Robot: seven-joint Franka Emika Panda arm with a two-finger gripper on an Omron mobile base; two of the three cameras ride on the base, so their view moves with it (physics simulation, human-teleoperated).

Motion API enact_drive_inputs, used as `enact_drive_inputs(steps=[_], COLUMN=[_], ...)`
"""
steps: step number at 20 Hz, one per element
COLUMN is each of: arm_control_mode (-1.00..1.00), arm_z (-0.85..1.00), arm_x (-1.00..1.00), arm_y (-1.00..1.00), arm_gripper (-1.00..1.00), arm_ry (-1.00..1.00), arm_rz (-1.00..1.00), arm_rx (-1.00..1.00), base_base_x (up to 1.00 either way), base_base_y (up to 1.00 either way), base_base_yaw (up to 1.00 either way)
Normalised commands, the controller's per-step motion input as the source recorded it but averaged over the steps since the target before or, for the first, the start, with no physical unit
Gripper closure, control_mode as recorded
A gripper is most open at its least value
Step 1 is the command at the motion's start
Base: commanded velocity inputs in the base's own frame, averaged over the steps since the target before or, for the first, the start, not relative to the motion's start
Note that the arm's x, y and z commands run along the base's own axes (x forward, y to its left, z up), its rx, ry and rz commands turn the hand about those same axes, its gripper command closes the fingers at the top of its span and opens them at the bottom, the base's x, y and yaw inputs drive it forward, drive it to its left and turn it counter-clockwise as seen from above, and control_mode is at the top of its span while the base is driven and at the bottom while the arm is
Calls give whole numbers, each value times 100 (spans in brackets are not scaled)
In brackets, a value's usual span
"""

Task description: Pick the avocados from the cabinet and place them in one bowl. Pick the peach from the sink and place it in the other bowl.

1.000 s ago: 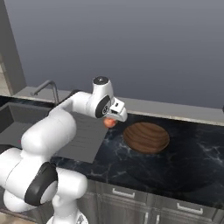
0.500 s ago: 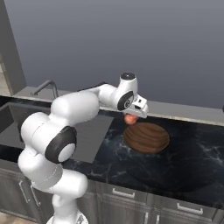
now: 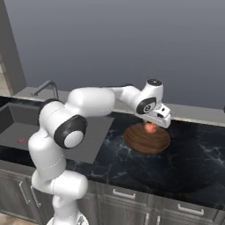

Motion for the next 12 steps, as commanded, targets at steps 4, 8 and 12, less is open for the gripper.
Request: enact_drive_inputs(steps=[4,8,12], arm_control_mode=[-100,-100,-100], arm_z=[-82,-14,-10], arm_x=[-35,16,36], arm_y=[-2,4,16], arm_gripper=[100,100,100], arm_ry=[-7,-2,-2], arm_rz=[-5,-1,0], arm_rx=[-4,-1,-1], base_base_x=[0,0,0], base_base_y=[0,0,0], base_base_yaw=[0,0,0])
